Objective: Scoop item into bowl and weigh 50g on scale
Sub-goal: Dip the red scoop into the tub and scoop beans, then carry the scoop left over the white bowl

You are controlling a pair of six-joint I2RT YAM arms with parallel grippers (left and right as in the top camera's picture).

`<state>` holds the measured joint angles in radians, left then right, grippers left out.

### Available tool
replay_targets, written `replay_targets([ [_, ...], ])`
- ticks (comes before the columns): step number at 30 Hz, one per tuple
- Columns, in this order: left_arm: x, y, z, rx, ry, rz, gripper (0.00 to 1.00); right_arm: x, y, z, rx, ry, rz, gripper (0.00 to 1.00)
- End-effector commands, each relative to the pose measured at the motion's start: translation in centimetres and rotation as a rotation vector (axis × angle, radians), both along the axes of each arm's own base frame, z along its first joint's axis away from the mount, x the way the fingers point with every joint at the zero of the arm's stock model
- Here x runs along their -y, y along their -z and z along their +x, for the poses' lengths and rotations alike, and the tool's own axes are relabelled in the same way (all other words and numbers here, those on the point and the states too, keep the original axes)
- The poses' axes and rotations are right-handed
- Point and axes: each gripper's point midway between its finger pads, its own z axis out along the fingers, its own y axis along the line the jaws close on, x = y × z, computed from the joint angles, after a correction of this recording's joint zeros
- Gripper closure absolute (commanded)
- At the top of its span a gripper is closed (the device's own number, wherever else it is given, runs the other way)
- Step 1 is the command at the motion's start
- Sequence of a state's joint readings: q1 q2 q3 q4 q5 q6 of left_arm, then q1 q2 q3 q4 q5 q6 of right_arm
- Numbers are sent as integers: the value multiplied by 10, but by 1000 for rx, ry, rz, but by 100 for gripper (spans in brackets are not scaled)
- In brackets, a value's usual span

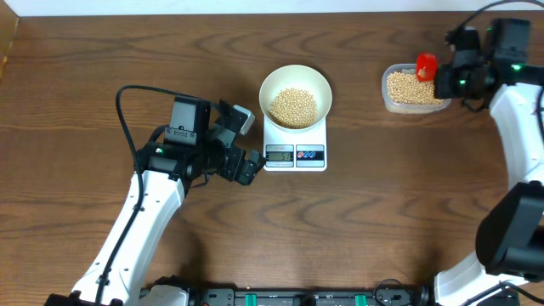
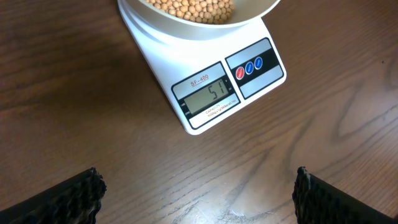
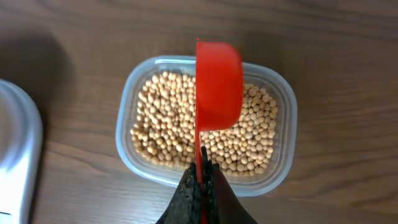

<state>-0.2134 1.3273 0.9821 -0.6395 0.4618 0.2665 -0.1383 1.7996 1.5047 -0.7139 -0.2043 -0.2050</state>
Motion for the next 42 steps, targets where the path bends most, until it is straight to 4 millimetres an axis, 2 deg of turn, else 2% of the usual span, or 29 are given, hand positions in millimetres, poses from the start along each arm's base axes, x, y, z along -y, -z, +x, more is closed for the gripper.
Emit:
replay_targets([
  [1,1,-9,4,29,5,-1,1,5,-15,0,17,-20,-218,99],
  [10,1,-9,4,29,5,-1,1,2,-17,-4,-12,-46,-451,99],
  [15,1,-9,4,29,5,-2,1,-5,-25,-5,12,-61,-429,99],
  [19,1,-9,4,29,5,-2,1,-11,-40,-6,54,-76,-396,99],
  [22,1,-9,4,30,5,-1,1,-34,-50,-6,102,-136,-281,99],
  [28,1,-9,4,29,5,-2,1,-115,-81,0,232,-320,177,99],
  [31,1,-9,4,29,5,-1,1,-139,-97,6,286,-374,307,99],
  [35,1,-9,4,29,5,-2,1,-163,-104,12,336,-423,326,99],
  [42,1,-9,4,29,5,-2,1,-200,-103,22,393,-475,288,99],
])
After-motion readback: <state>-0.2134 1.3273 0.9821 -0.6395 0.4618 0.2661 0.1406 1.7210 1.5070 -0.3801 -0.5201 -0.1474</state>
